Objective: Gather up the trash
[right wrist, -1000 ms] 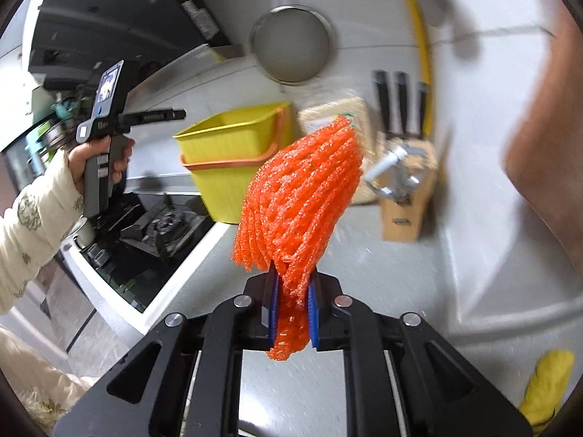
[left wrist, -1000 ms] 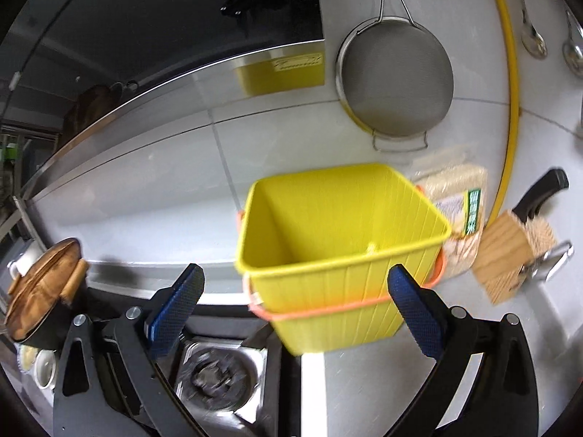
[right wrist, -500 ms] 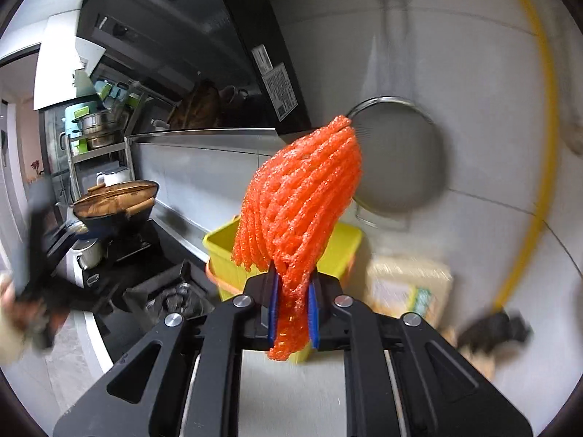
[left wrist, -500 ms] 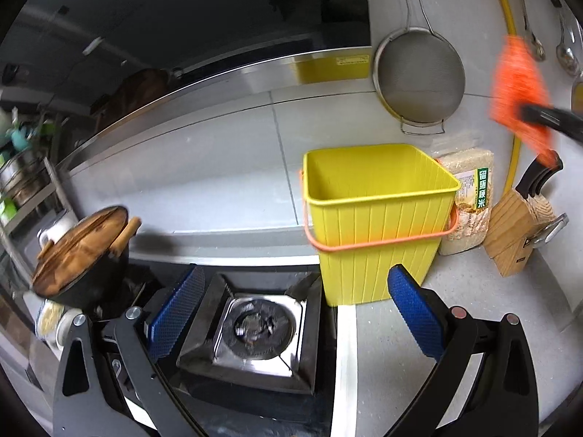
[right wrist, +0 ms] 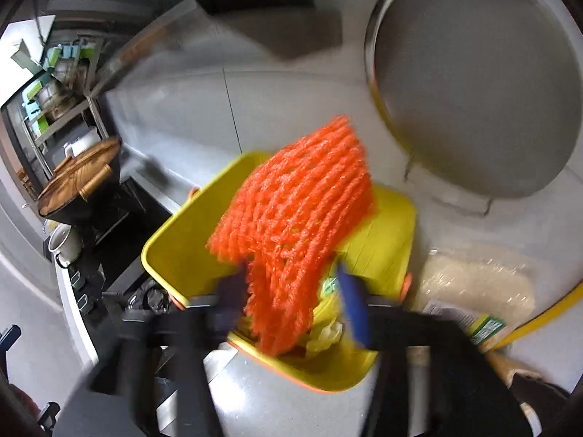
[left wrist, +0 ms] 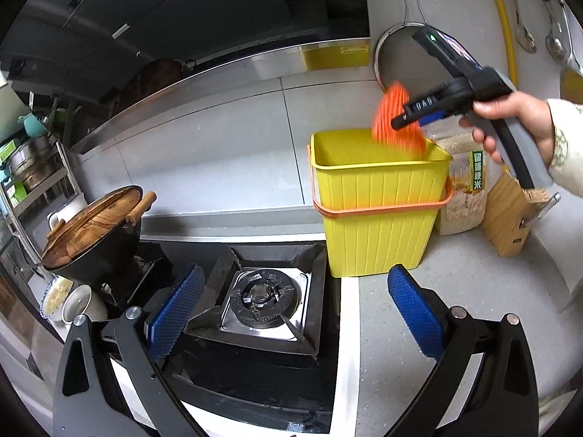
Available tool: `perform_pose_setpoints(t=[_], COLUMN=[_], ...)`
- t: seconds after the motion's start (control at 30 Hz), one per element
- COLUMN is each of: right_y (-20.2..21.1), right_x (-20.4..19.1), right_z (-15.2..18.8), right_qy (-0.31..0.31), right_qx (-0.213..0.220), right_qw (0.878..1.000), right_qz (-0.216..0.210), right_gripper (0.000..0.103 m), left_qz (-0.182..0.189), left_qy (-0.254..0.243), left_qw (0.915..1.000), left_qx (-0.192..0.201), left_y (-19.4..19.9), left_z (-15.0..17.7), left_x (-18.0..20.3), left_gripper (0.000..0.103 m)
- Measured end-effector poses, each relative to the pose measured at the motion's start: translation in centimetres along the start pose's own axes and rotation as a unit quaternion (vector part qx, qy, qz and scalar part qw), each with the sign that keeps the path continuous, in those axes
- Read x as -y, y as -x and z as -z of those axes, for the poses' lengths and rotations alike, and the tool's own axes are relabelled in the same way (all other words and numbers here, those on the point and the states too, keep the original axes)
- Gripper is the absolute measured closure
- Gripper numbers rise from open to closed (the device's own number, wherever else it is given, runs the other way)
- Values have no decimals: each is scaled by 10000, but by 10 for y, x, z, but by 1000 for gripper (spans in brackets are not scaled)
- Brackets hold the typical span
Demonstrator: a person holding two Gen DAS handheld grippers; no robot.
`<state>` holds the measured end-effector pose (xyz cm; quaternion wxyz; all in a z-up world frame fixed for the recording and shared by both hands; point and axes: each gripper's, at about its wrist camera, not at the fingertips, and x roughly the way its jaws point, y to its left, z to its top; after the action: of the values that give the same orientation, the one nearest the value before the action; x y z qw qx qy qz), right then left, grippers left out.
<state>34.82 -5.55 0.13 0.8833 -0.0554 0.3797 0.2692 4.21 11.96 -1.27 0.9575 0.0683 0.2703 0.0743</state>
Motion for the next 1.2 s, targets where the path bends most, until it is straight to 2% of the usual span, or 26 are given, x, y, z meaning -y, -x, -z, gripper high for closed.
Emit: perform_pose_setpoints(t=[0.03, 0.07, 0.1, 0.3, 0.47, 0.57, 0.7, 0.87, 1.2], right_y=[-1, -1, 1, 18, 35, 44, 71, 97, 136], right_x=[-2, -5, -7, -23, -27, -28, -27, -27, -24], right_z=[1, 3, 6, 22, 32, 38, 57, 80, 106], right_qy=[99, 211, 280, 823, 1033, 1084, 1110, 1269, 989], right_qx=[4, 2, 48, 166, 240, 310, 450, 386, 497], right_qw=[9999, 9997, 9995, 9960, 9934, 9922, 9917, 9900, 9926], right_qz=[66, 112, 154, 303, 442, 539, 462, 483, 492], right_gripper=[39, 24, 19, 8, 8, 8, 8, 8, 8], left_qz=[3, 9, 40, 169, 247, 129, 121, 177, 297], left_qy=[11, 23, 42, -30, 16, -18, -30, 100, 30], left_qw=[10000, 10000, 10000, 9998, 9996, 9998, 9997, 9997, 9994], left_qx=[1, 8, 16, 92, 116, 166, 216, 160, 171], left_y=[-1, -1, -2, -8, -11, -12, -12, -16, -13], left_z=[-1, -2, -3, -16, -24, -30, -37, -46, -66], left_x=[0, 0, 1, 9, 11, 11, 13, 14, 26], left_gripper=[4, 4, 4, 4, 4, 4, 4, 4, 4])
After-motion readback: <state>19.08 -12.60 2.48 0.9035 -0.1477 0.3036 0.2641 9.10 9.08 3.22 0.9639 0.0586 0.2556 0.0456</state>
